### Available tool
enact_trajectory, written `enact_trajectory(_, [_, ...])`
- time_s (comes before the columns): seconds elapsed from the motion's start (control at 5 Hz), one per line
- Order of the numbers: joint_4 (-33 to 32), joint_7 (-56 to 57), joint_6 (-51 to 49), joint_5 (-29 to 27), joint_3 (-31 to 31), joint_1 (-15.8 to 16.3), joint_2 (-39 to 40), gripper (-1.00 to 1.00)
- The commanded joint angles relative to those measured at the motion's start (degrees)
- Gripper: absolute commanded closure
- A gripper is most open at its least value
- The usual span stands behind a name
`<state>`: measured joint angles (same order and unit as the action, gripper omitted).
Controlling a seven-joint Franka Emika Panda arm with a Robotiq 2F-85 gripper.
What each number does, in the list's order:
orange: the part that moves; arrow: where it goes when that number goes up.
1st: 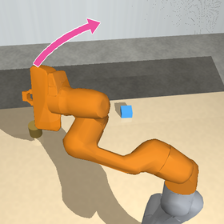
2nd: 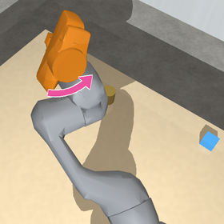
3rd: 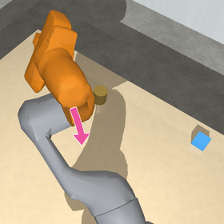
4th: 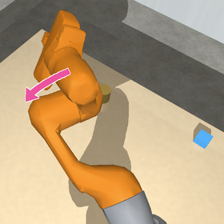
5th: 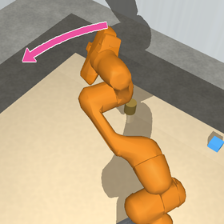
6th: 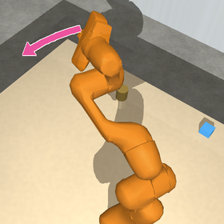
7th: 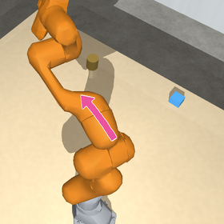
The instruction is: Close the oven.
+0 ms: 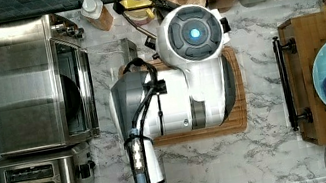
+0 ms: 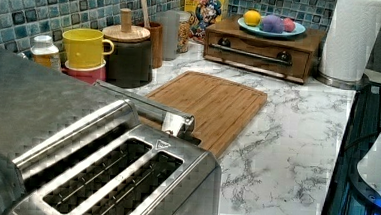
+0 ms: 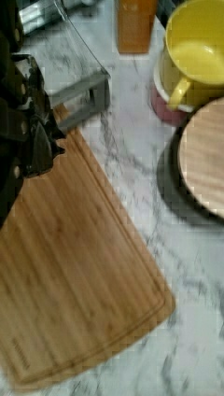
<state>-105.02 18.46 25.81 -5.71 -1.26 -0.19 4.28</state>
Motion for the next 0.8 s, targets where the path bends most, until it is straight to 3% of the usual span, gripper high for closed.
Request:
enact_trajectory(0.2, [-11.2, 30.0, 0.9, -16.8, -2.4, -4.7, -1.0, 1.0])
enact_trajectory(0.4, [-11.4, 39.6, -2.4, -23.2, -3.8, -4.3, 0.1, 1.0])
enact_trajectory(0.8, [-20.6, 52.8, 4.7, -32.3, -2.2, -1.4, -3.8, 1.0])
